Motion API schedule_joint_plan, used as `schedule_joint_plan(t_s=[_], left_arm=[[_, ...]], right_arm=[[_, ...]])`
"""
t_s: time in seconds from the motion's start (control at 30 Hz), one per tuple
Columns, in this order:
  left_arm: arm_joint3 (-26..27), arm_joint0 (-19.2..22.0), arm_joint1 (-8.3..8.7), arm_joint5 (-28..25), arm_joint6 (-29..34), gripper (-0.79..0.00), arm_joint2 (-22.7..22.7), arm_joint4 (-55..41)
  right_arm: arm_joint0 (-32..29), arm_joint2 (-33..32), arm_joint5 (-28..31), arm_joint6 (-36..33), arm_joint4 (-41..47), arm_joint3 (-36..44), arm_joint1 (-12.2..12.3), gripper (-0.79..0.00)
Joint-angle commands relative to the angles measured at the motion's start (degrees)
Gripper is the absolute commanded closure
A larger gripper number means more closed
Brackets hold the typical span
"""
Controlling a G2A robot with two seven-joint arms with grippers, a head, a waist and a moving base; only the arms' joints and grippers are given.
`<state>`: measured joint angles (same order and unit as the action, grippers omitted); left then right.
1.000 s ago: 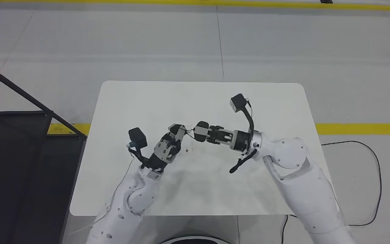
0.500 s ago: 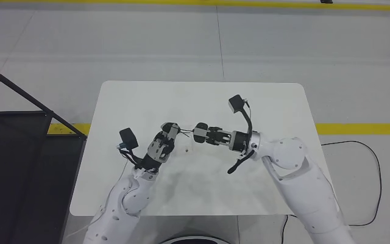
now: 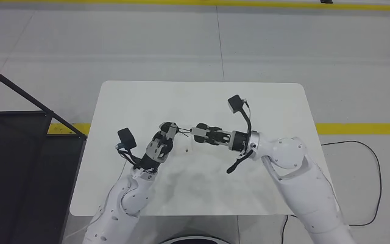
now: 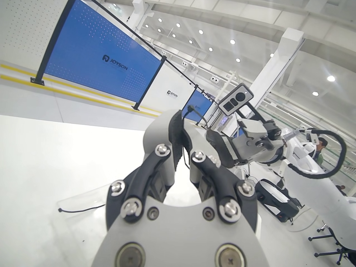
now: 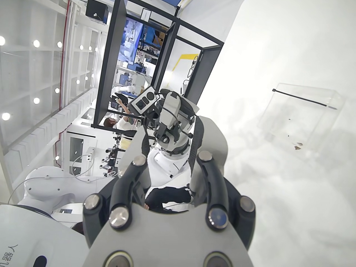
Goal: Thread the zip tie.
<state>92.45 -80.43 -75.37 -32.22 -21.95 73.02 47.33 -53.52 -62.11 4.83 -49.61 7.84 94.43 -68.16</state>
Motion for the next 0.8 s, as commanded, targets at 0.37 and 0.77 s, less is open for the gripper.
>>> schedule_joint_plan(t_s=[0.37, 0.77], left_arm=[[0.4, -0.2, -0.09, 0.0, 0.1, 0.000, -0.1, 0.5], [0.0, 0.2, -0.26, 0.7, 0.3, 0.000, -0.6, 0.9]], right_arm=[[0.1, 0.5, -1.1, 0.2, -2.0, 0.0, 0.1, -0.320], [-0.8, 1.3, 0.9, -1.3, -3.7, 0.8, 0.3, -0.296]])
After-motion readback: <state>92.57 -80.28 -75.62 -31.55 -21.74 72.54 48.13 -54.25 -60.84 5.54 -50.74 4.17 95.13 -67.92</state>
